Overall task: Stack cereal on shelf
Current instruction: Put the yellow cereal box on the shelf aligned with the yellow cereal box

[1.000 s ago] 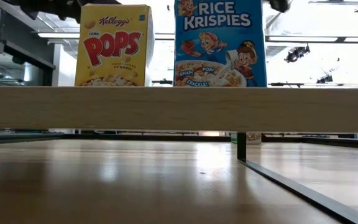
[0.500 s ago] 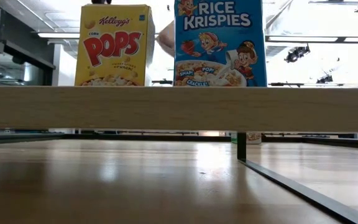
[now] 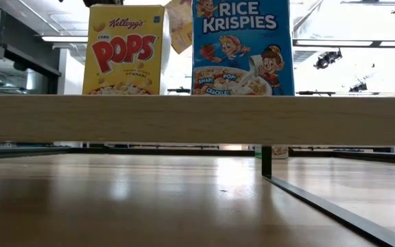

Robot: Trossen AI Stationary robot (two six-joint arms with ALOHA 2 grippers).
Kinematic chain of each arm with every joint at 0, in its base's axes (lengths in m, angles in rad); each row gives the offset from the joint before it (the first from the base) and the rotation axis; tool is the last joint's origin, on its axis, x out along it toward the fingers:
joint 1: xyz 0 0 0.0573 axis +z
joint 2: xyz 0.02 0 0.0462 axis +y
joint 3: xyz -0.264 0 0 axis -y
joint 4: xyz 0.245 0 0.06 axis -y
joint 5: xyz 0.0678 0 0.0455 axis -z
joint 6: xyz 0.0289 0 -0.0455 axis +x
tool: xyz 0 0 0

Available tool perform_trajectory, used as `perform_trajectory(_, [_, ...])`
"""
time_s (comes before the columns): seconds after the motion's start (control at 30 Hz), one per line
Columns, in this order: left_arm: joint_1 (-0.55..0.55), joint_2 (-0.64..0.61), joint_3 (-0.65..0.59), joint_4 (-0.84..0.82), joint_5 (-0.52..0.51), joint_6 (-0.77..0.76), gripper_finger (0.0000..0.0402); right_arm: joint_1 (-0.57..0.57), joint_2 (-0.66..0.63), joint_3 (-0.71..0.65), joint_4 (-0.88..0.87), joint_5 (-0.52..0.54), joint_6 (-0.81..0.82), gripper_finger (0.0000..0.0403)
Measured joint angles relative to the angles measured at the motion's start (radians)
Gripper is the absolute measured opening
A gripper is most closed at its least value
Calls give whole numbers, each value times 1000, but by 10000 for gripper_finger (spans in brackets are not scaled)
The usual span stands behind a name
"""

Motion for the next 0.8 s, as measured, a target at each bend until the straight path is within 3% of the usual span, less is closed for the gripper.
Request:
perform_trajectory(0.2, [-46,76,1,105,-1,-6,286,0,27,0,10,-57,-21,86])
perform_trajectory(0.63, [-121,156,-1,109,-13,49,286,10,53,-2,3,-141,10,86])
perform_trajectory(0.8, [-123,150,-2,113,-93,84,286,28,53,-2,-6,-121,40,86])
